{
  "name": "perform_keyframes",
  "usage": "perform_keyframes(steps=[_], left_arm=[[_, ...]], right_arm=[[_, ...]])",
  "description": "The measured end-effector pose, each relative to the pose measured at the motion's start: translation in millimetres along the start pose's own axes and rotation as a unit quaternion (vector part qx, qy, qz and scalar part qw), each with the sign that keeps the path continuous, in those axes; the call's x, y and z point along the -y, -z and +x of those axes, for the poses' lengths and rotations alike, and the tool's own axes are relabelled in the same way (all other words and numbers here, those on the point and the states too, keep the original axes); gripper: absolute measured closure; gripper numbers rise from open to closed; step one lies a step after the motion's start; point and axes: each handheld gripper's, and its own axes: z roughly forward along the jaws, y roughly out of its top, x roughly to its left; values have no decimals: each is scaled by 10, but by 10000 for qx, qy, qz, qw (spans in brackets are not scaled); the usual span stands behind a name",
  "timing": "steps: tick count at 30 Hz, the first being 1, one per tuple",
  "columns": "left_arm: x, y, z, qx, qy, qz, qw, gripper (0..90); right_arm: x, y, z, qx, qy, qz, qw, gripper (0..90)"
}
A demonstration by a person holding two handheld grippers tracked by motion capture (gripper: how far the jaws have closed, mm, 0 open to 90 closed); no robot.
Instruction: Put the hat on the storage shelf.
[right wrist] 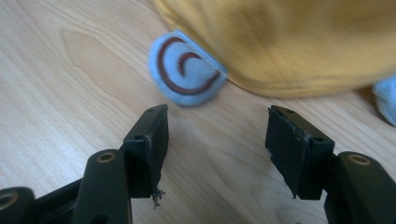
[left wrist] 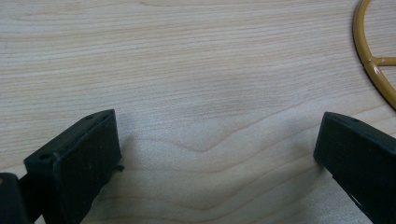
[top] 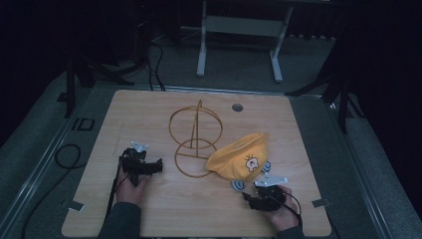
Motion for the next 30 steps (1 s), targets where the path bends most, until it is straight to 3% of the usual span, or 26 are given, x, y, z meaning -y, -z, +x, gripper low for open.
perform_keyframes(steps=[6, 14, 17, 23, 28, 30], left_arm=[[0, 0, 0, 2, -3, 0, 10000, 4], [0, 0, 0, 2, -3, 0, 10000, 4], [0, 0, 0, 0, 0, 0, 10000, 4], [0, 0, 0, 0, 0, -1, 10000, 4], [0, 0, 0, 0, 1, -1, 10000, 4], [0, 0, 0, 0, 0, 0, 10000, 4]], right_arm=[[-77, -69, 93, 41, 12, 30, 10000, 325], [-164, -166, 202, 49, -121, -22, 9999, 345], [-192, -189, 190, 201, -324, -68, 9992, 427], [-201, -176, 132, 347, -477, -89, 9982, 648], [-196, -161, 104, 375, -403, -73, 9985, 837], [-190, -154, 103, 438, -357, -59, 9984, 868]])
